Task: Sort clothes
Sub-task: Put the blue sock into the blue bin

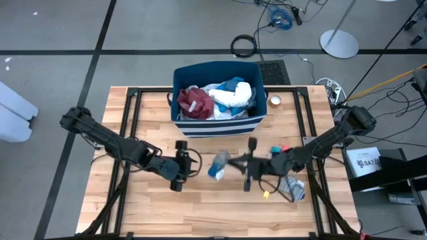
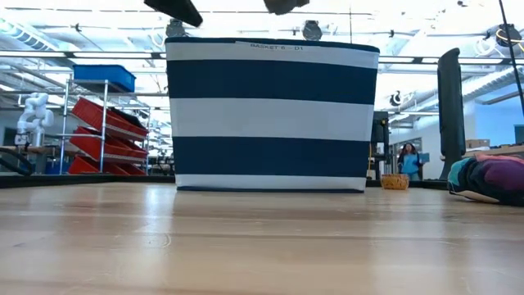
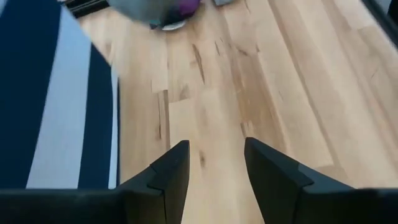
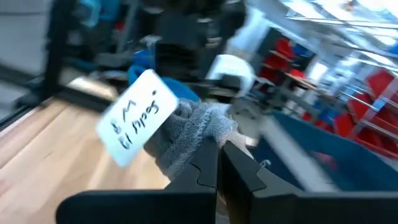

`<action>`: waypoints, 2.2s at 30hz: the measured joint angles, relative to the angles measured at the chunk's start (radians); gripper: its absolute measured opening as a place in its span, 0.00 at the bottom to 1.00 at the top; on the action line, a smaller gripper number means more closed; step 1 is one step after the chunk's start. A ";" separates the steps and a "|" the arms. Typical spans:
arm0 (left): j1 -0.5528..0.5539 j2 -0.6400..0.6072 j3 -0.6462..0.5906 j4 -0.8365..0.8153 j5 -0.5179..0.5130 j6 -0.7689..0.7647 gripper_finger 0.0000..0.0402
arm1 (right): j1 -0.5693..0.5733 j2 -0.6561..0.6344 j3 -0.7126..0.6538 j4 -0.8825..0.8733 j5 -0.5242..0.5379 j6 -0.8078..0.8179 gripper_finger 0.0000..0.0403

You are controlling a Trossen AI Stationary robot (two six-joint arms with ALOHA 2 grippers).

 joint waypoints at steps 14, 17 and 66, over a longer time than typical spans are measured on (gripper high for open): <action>-0.019 -0.024 0.000 -0.015 -0.031 -0.051 0.41 | -0.321 -0.262 0.141 -0.276 0.023 0.022 0.00; -0.019 -0.019 0.000 -0.009 -0.031 -0.051 0.41 | -0.438 -0.246 0.264 -0.533 -0.030 0.144 0.00; -0.050 -0.016 -0.001 -0.007 -0.026 -0.131 0.41 | -0.841 0.332 0.602 -0.478 -0.575 0.370 0.44</action>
